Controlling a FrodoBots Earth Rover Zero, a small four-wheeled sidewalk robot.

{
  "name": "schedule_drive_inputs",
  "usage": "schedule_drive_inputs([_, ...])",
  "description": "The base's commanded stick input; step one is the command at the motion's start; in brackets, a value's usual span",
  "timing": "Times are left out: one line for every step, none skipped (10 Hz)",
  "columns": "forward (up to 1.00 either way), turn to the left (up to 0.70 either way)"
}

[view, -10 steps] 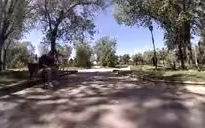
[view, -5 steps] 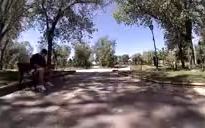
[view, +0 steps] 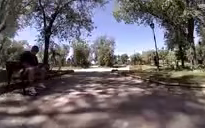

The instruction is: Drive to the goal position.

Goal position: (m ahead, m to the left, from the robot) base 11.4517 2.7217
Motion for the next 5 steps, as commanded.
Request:
schedule_drive_inputs([0.70,0.01])
schedule_drive_inputs([0.70,0.01])
schedule_drive_inputs([0.70,0.01])
schedule_drive_inputs([0.70,0.01])
schedule_drive_inputs([0.70,0.01])
